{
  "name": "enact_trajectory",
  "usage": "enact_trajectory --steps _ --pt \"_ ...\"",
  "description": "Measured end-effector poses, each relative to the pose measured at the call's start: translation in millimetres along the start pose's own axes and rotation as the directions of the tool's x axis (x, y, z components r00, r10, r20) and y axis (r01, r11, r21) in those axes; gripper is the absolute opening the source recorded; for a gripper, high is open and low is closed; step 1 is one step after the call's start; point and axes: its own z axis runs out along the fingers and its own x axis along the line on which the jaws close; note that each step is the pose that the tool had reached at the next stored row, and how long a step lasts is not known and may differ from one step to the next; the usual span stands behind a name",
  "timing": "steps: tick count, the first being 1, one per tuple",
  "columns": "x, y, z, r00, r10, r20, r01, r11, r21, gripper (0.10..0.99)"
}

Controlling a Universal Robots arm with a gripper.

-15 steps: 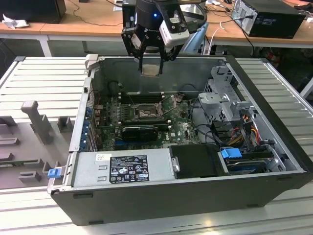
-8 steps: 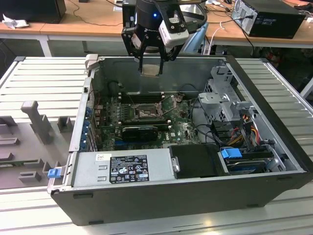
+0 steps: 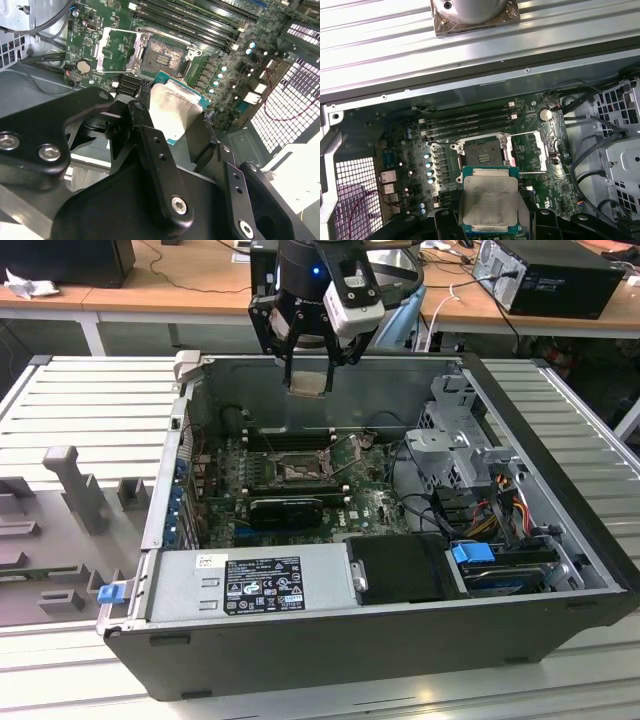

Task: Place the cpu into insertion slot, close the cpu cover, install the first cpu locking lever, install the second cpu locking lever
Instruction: 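Place the cpu into insertion slot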

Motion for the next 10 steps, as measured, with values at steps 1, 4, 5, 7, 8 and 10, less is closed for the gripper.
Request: enact_trajectory --steps 1,4,5,7,8,10 --pt "0.0 0.0 0.0 1.0000 0.002 0.0002 -0.002 1.0000 0.000 0.529" --pt "0.0 0.0 0.0 1.0000 0.009 0.0007 -0.009 1.0000 0.000 0.529" --pt "0.0 0.0 0.0 1.0000 0.010 0.0009 -0.010 1.0000 0.000 0.529" --pt "0.0 0.0 0.0 0.9999 0.013 0.0012 -0.013 0.9999 0.000 0.529" --pt "0.0 0.0 0.0 0.9999 0.015 0.0013 -0.015 0.9999 0.000 0.529" --pt "0.0 0.0 0.0 0.9998 0.018 0.0016 -0.018 0.9998 0.000 0.529"
